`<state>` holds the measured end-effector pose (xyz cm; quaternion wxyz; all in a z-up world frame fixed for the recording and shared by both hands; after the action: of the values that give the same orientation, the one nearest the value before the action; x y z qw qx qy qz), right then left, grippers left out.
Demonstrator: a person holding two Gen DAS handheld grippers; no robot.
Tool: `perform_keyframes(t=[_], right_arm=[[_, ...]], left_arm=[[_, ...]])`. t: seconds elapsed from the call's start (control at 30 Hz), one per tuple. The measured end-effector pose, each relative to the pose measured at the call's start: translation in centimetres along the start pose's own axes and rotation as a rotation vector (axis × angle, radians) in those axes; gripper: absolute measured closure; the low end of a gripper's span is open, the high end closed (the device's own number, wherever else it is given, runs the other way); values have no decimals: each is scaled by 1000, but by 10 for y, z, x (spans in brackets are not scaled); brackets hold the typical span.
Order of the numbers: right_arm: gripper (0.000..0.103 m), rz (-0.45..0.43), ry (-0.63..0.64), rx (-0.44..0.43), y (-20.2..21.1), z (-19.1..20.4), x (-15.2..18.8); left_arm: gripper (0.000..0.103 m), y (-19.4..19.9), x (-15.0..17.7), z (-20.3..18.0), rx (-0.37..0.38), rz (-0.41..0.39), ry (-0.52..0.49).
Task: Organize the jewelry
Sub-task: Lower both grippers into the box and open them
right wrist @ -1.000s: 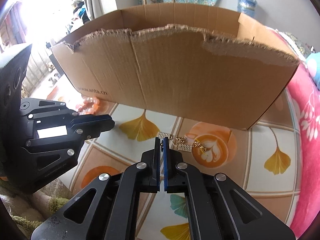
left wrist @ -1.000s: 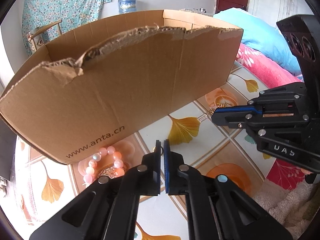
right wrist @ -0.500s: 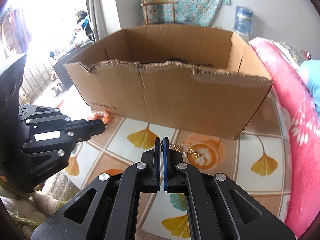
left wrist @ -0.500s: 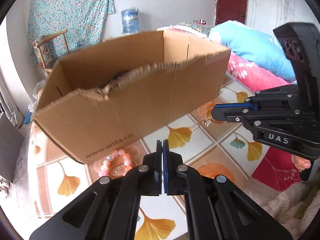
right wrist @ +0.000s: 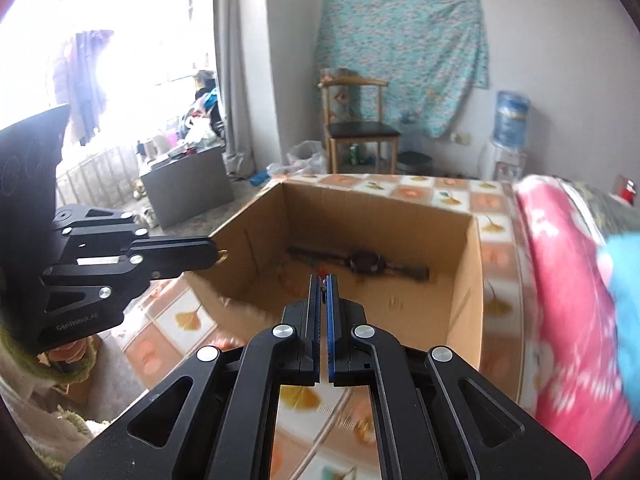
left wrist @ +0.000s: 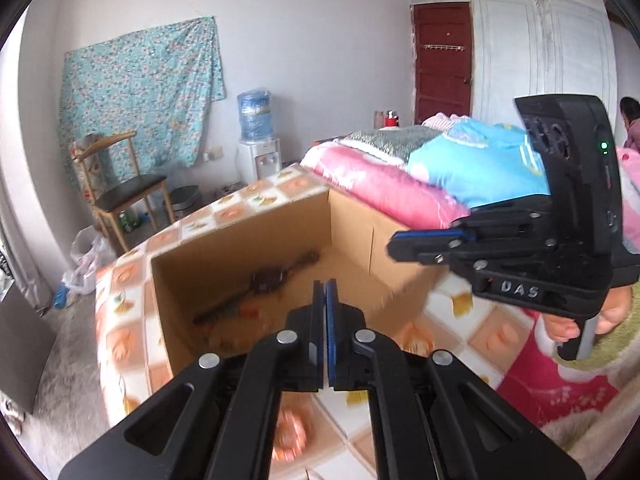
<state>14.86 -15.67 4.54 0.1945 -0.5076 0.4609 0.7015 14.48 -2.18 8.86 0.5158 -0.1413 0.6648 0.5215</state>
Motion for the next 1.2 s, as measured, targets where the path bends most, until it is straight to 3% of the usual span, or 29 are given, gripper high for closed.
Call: perform_keyframes(t=[0.1,0.2,0.33,0.5,0.73,0.9,1.2], right_arm=[[102,104,-34,-85,-35,-21,-15],[102,253,-115,-156,-78,-44,-21],[102,431,-202,-204,-125,-65,-13],[102,563,-245,-213,-159,-72,9],[101,569,-257,-204,-166,-78,7],[101,560,-266,-203,-167,-81,6],[101,522,-291,-193,-150,-86,0]], left_arm=[[102,-43,-16,20,67,89,47],[102,-93,-18,40,158,247,142],[102,-151,-10,62,200,437,257],[102,-181,6,69,263,564,373],[101,-194,21,74,281,621,476],[84,-194,26,76,290,636,509],[72,-179,16,79,268,569,491]])
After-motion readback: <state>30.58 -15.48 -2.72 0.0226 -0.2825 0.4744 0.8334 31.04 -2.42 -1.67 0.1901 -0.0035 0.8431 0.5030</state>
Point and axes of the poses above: each gripper's, at about its wrist camera, not at the fingertips, and y roughly against the way its jaws point, z to its left, x to its underside, the point moved 5 cm from there along -y, roughly the way its jaws point, and after that the axes turned 4 degrees about -x, right-handed, at the moved point
